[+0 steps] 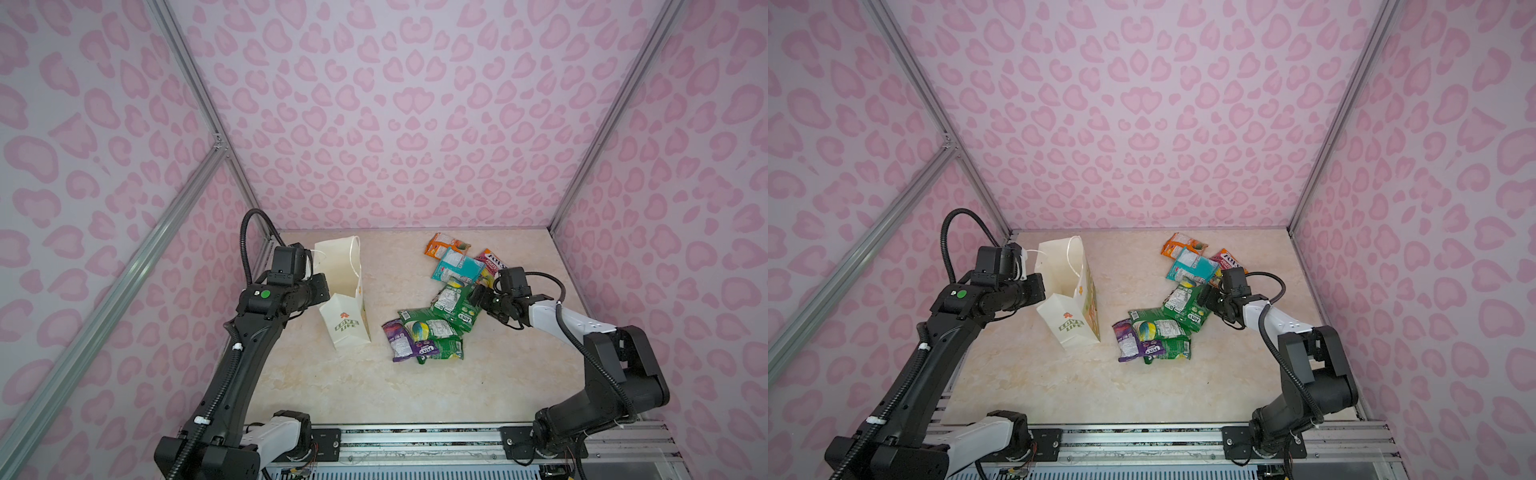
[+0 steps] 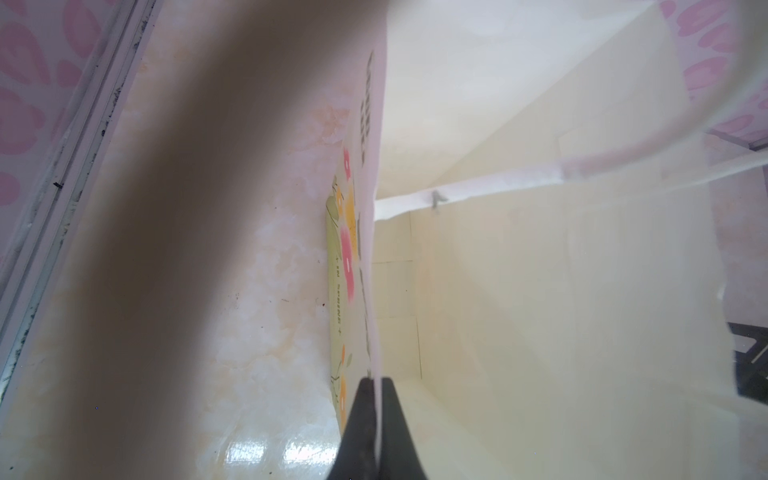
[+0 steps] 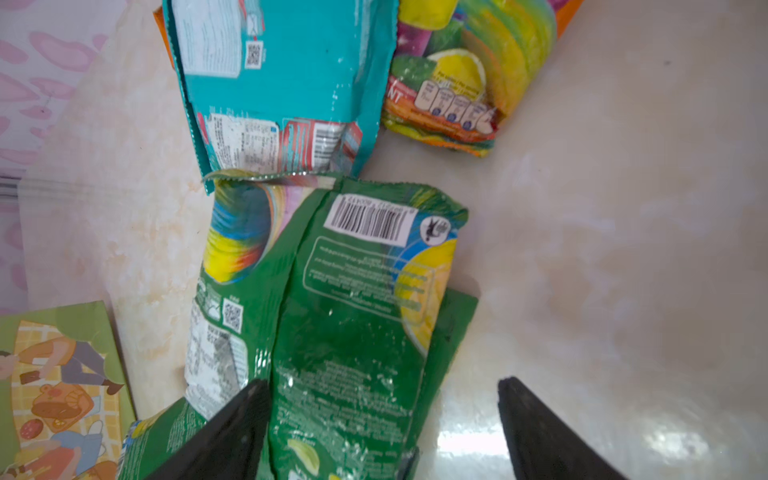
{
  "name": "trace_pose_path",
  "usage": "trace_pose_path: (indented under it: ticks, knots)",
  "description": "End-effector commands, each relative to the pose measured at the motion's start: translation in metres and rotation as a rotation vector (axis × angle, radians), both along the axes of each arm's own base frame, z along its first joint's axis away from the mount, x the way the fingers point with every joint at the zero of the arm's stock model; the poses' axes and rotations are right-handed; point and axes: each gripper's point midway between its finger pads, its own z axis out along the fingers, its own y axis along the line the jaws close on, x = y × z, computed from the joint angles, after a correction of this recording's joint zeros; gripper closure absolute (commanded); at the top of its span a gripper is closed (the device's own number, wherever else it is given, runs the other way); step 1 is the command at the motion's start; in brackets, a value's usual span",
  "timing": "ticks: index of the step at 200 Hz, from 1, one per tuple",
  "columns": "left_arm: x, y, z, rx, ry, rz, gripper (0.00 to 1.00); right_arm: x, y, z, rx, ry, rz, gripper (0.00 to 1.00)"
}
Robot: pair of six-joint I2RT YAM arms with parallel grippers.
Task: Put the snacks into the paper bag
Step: 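Close the right gripper on the green Fox's spring tea packet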
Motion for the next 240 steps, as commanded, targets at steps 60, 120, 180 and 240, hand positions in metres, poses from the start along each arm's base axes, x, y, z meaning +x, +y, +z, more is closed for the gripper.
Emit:
trace_pose_path:
  ticks: [60, 120, 180, 240]
  knots:
    - [0.003, 0.0, -0.001, 0.005, -0.003, -0.006, 0.97, 0.041, 0.006, -0.002, 0.236, -0.148, 0.057, 0.11]
    - [0.003, -0.001, -0.002, 0.004, -0.003, -0.007, 0.97, 0.049, 0.033, 0.004, 0.276, -0.217, 0.148, 0.12]
    - [0.004, -0.001, -0.002, 0.001, -0.002, -0.009, 0.97, 0.063, 0.038, -0.004, 0.215, -0.234, 0.177, 0.12]
    - [0.004, -0.001, -0.002, 0.004, -0.002, -0.009, 0.97, 0.068, 0.055, -0.025, 0.262, -0.182, 0.22, 0.11]
